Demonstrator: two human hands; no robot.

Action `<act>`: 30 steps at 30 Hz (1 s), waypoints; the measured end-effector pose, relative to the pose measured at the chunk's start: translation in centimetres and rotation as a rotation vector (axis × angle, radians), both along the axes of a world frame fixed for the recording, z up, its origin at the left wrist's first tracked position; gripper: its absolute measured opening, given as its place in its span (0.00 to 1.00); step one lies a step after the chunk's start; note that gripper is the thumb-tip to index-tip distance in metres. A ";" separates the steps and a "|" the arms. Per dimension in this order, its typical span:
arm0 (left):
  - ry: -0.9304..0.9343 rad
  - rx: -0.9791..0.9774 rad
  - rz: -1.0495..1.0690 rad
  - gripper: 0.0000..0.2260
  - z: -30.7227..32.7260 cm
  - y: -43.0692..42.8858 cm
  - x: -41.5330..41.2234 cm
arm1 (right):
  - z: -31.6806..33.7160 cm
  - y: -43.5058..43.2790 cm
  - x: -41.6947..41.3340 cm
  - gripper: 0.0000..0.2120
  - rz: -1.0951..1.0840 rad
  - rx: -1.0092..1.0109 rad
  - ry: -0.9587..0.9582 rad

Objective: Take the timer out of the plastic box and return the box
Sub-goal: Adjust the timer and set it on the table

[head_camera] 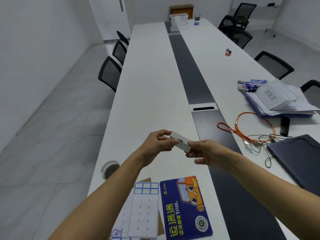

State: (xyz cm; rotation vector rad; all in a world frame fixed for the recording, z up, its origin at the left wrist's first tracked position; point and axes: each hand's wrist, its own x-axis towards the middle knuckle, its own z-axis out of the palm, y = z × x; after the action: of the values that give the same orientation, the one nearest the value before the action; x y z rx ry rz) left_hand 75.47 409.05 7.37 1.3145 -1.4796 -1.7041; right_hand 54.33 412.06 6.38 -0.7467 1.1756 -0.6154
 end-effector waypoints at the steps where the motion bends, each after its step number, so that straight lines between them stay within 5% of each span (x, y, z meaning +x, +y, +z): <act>1: -0.015 -0.022 0.011 0.17 0.0 0.1 -0.2 | 0.0 0.0 0.1 0.22 -0.005 -0.003 0.005; 19: 0.030 -0.050 -0.054 0.22 0.2 1.0 0.9 | -0.2 1.2 0.2 0.21 -0.028 0.000 -0.102; 24: 0.015 -0.005 0.043 0.12 -0.6 0.9 2.1 | -0.5 1.6 1.0 0.15 -0.039 -0.177 0.137; 30: 0.024 0.121 0.071 0.12 -0.6 1.1 2.9 | -1.4 2.7 2.0 0.34 0.008 -0.473 0.534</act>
State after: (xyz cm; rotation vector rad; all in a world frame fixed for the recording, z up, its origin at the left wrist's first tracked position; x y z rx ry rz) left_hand 78.33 410.11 6.77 1.3862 -1.3188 -1.7808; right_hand 56.38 414.74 5.03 -1.3760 1.5315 -0.7214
